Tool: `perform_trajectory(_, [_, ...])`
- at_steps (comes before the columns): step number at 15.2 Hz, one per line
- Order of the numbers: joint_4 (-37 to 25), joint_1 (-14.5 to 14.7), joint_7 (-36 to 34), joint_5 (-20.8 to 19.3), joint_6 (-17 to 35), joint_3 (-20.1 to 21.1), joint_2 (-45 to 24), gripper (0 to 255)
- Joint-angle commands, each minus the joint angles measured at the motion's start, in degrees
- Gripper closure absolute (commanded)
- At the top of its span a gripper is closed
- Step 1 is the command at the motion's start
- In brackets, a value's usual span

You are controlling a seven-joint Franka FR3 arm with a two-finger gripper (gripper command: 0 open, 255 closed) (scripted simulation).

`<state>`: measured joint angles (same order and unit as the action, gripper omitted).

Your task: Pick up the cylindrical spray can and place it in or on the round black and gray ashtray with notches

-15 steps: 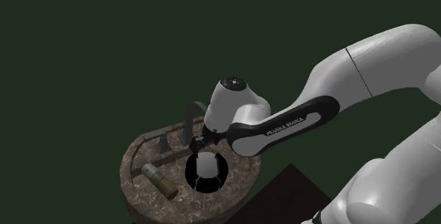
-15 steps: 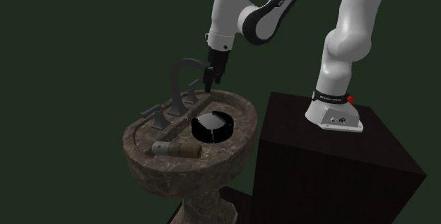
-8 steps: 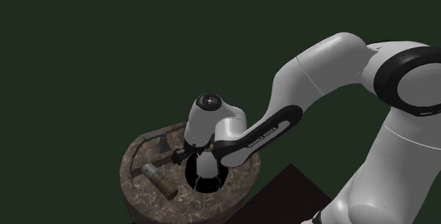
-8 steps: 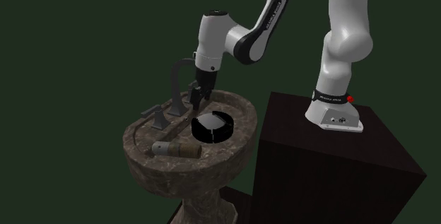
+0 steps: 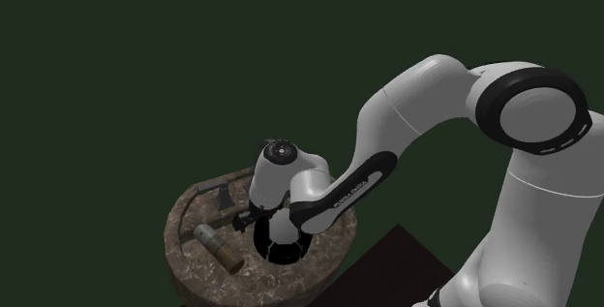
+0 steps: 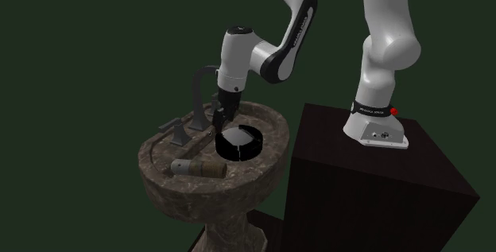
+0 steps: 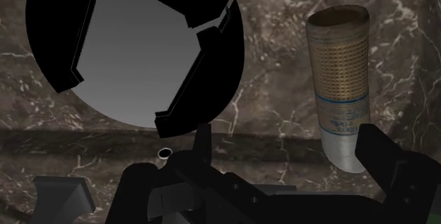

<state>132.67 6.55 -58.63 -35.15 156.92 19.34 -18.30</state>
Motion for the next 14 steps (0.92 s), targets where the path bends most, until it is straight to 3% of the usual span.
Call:
perform_trajectory(1, [-0.1, 0.2, -0.4, -0.4, 0.2, -0.3, -0.4, 0])
perform_trajectory(6, [-0.1, 0.2, -0.3, -0.4, 0.2, -0.2, -0.3, 0])
perform_trajectory(7, [-0.1, 0.2, -0.3, -0.4, 0.2, -0.2, -0.3, 255])
perform_trajectory(14, [-0.1, 0.2, -0.3, -0.4, 0.2, -0.2, -0.3, 255])
